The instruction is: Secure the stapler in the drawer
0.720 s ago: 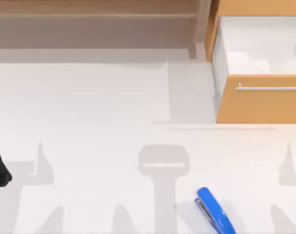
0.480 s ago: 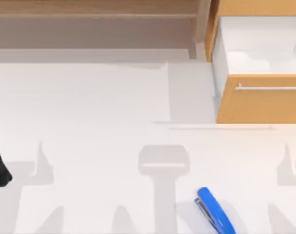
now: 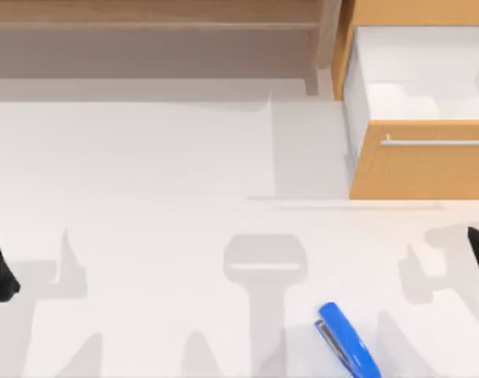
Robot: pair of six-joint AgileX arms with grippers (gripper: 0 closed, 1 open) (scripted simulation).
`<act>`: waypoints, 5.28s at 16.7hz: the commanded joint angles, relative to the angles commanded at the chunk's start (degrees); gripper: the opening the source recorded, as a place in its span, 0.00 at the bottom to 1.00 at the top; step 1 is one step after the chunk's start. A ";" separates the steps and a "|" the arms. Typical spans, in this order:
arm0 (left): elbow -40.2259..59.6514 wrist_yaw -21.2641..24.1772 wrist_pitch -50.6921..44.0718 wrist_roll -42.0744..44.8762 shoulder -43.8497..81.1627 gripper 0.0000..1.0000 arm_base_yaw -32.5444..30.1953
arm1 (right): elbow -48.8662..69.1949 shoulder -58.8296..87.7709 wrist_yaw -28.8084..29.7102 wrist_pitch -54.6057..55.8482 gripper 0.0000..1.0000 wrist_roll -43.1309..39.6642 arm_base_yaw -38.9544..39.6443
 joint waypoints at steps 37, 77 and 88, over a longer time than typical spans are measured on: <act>0.00 0.00 0.00 0.00 0.00 1.00 0.00 | 33.15 71.48 0.19 -20.77 0.70 10.46 30.25; 0.00 0.00 0.00 0.00 0.00 1.00 0.00 | 60.19 69.88 11.23 -36.15 0.00 9.95 20.31; 0.00 0.00 0.00 0.00 0.00 1.00 0.00 | 100.31 96.00 12.35 -50.06 0.00 3.12 -4.74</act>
